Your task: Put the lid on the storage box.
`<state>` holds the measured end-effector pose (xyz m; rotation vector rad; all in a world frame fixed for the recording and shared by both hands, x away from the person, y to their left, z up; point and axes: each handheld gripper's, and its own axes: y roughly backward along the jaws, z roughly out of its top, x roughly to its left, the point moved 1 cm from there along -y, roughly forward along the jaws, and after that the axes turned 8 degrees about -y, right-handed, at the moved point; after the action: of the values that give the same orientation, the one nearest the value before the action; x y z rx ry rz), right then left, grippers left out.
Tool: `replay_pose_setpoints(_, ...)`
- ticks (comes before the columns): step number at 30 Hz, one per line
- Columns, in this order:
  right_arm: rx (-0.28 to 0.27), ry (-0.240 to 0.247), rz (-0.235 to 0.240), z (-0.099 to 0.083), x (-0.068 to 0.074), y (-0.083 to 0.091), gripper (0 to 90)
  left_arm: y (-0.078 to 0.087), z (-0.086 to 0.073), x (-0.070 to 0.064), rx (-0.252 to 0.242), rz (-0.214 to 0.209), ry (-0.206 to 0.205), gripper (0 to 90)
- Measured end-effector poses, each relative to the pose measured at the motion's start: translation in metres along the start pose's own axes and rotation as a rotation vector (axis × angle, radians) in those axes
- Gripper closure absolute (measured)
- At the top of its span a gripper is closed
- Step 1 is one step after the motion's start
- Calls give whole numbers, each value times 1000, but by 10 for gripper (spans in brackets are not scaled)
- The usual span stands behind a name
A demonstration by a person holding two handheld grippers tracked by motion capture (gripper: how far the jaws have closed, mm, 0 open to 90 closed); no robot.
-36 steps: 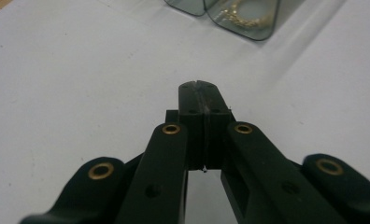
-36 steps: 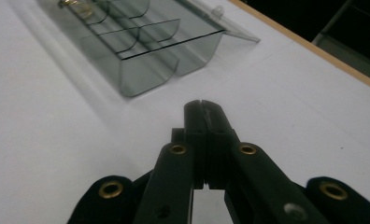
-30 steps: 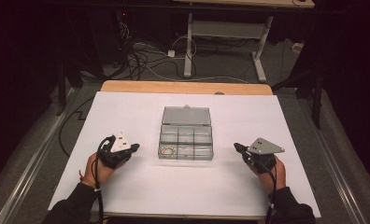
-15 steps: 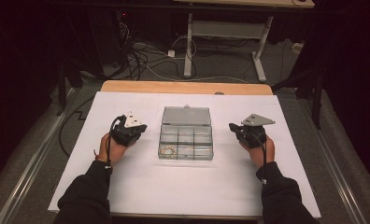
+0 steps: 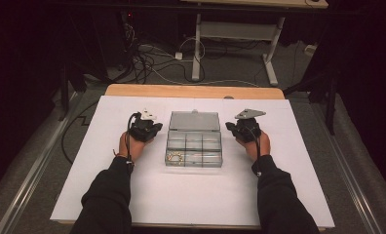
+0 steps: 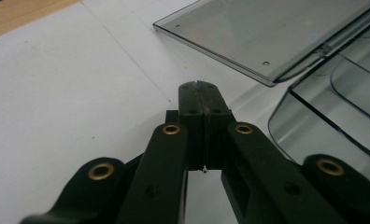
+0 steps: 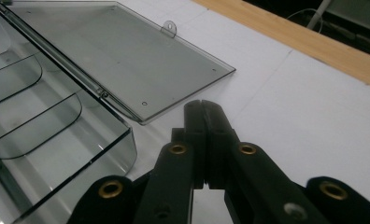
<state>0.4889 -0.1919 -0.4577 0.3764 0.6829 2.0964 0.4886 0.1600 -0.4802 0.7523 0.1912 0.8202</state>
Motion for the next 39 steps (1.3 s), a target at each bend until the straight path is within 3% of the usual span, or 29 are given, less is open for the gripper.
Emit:
replay_pose_setpoints(4,39,-4,-11,1,0,-13,900,-10,8,-1,-4,-13,24,866)
replay_pose_setpoints(7,66,4,-19,3,0,-21,900,-15,15,-3,11,-10,1,866)
replay_pose_setpoints(9,87,19,-29,4,2,-26,900,-18,17,-3,13,1,7,867)
replay_pose_setpoints(16,136,46,-51,7,4,-41,900,-28,13,-2,57,-1,25,866)
replay_pose_setpoints(19,146,47,-50,6,5,-46,900,-30,16,-4,62,1,1,865)
replay_pose_setpoints(28,141,38,-60,8,6,-49,900,-31,19,-6,63,14,3,866)
replay_pose_setpoints(32,121,33,-61,10,7,-47,900,-31,20,-7,37,24,13,867)
replay_pose_setpoints(39,104,41,-77,14,9,-42,900,-27,25,-9,30,65,-11,866)
